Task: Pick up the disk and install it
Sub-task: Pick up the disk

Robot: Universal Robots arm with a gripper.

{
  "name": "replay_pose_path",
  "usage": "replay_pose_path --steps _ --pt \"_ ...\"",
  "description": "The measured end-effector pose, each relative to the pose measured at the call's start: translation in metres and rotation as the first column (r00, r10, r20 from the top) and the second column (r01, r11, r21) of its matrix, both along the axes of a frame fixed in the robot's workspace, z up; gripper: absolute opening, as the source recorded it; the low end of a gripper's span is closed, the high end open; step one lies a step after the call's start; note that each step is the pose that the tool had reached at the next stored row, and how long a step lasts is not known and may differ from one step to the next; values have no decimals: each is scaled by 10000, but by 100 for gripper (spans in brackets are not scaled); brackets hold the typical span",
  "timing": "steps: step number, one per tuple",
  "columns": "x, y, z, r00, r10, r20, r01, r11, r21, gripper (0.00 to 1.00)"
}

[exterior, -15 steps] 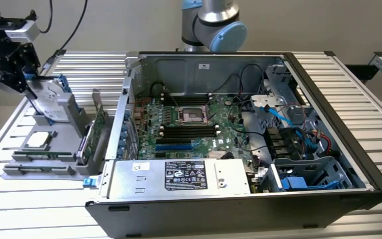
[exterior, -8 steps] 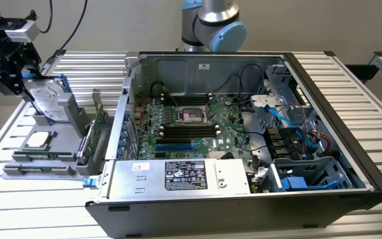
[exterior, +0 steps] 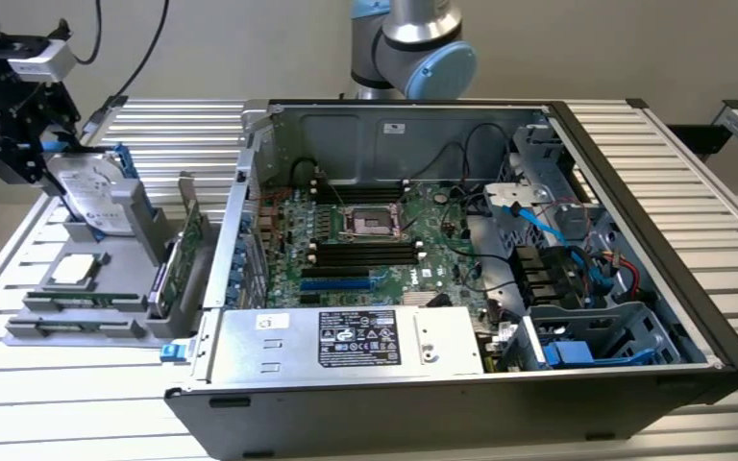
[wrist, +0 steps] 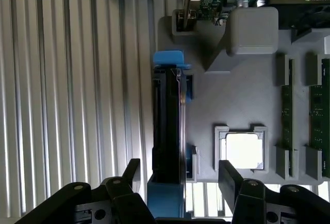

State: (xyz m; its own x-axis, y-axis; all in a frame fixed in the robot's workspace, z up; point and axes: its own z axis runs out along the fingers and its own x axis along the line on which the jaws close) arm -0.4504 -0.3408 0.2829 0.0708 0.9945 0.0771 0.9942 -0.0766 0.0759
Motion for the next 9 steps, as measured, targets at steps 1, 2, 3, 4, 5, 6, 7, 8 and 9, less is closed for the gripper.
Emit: replay_pose_path --steps 1,2,3,4,5,6,7,8,9 --pt "-6 0 0 10000 -15 -1 15 10000 21 71" --pt "-11 -1 0 10000 -29 -1 29 10000 44 71" --pt "-16 -1 0 10000 -41 -1 41 10000 68 71" --pt "-20 0 0 10000 -51 -2 51 9999 96 71" --pt "-23 0 0 10000 -62 -1 62 9999 124 71" --pt "-24 0 0 10000 -69 -3 69 9999 151 71" --pt "-26 0 0 10000 -79 -3 79 9998 182 71" --pt "-26 0 1 10000 -90 -6 91 9997 211 71" --pt "-26 0 0 9999 -109 -11 109 9997 237 71"
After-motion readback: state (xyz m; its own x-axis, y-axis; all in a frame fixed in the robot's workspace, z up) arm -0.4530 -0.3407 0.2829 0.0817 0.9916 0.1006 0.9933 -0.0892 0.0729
